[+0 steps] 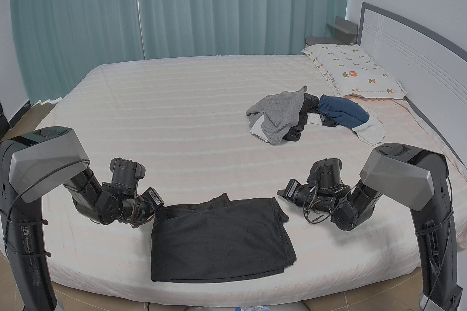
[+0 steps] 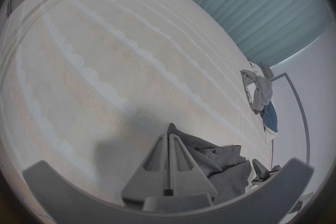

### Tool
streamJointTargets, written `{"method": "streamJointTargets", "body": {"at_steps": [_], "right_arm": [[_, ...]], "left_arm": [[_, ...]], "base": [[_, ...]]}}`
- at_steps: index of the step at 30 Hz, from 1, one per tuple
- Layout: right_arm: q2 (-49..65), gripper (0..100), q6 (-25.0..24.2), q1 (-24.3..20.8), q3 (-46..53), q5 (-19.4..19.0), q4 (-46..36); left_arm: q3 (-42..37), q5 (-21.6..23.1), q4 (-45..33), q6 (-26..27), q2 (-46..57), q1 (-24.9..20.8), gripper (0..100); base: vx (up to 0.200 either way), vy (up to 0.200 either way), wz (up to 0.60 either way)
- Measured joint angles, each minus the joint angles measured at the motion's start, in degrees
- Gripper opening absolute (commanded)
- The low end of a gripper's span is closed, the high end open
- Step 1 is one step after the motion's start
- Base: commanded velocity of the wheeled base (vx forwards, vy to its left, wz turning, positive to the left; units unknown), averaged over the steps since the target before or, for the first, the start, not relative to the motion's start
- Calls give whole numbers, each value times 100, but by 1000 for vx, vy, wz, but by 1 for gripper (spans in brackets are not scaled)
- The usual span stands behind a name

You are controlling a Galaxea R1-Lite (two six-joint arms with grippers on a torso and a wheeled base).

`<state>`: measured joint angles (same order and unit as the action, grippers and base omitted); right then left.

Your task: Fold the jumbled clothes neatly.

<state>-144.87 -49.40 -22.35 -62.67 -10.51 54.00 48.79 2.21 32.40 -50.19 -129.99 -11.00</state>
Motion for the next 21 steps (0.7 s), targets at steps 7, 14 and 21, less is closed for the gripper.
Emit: {"method": "streamJointTargets", "body": {"at_steps": [7, 14, 21], "right_arm": [[-9, 100, 16, -28, 85, -7, 0], [-79, 100, -15, -111, 110, -40, 446], [-182, 0, 2, -212, 129, -33, 621]], "left_arm": [[-2, 4, 16, -4, 0, 11, 0], [-2, 15, 17, -28, 0, 22, 0], [-4, 24, 17, -34, 2, 41, 0]], "base": [[0, 0, 0], [0, 0, 0], [0, 0, 0]]}}
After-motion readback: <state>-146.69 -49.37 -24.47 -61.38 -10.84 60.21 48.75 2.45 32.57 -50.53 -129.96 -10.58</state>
